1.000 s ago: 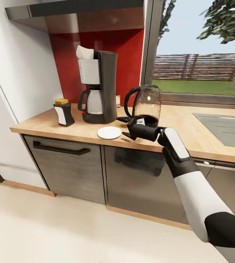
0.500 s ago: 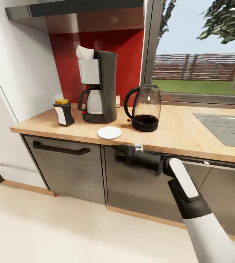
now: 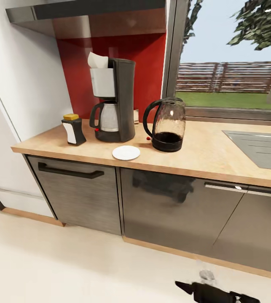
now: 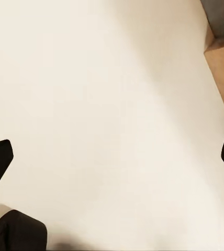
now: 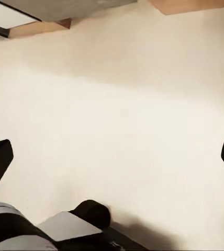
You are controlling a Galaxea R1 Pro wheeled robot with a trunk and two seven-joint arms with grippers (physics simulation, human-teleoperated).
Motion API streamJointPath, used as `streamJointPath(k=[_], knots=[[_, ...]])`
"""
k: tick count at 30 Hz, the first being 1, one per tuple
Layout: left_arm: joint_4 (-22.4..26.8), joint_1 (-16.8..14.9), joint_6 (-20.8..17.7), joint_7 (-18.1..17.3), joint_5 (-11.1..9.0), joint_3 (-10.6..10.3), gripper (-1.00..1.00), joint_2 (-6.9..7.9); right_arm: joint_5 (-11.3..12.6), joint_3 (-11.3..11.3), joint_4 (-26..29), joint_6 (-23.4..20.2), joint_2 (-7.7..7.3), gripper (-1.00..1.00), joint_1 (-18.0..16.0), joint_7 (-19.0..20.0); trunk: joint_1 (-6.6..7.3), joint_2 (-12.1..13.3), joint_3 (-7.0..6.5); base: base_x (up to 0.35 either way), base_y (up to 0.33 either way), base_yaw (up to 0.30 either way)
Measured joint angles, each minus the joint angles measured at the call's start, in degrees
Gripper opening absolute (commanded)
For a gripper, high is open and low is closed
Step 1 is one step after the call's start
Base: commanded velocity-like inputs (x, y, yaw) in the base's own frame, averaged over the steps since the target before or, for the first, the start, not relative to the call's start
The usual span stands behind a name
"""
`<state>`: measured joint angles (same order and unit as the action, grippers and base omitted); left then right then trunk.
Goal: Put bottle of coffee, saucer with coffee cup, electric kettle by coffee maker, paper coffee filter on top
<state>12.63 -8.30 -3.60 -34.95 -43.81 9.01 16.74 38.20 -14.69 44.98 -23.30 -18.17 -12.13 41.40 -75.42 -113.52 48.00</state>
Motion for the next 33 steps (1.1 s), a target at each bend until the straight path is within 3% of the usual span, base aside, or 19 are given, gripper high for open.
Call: streamJointPath(k=[3,6,8,17,33], knots=[[-0.12,0.00,0.15,-0.09,0.04,1.00,1.00,-1.05,-3.38,0.09,-15.63,13.59,-1.56,1.00,0.35,3.40,0.00,0.00,0.00,0.000,0.000,0.000],[-0.17,-0.01,0.22,-0.12,0.07,1.46,1.00,-1.53,-4.43,0.21,-25.26,20.97,-2.83,1.00,0.44,4.53,0.00,0.00,0.00,0.000,0.000,0.000],[-0.19,-0.01,0.28,-0.03,0.09,1.68,1.00,-1.64,-4.65,0.20,-28.30,23.14,-3.75,1.00,0.46,4.85,0.00,0.00,-0.01,0.000,0.000,0.000],[-0.25,-0.01,3.85,0.36,0.05,1.93,1.00,-2.45,-4.81,0.18,-31.74,24.45,-4.37,1.00,0.48,4.54,0.00,0.00,-0.01,0.000,0.000,0.000],[-0.25,-0.01,4.15,0.37,0.05,1.95,1.00,-2.58,-4.85,0.31,-32.08,24.55,-4.73,1.00,0.48,4.40,0.00,0.00,-0.01,0.000,0.000,0.000]])
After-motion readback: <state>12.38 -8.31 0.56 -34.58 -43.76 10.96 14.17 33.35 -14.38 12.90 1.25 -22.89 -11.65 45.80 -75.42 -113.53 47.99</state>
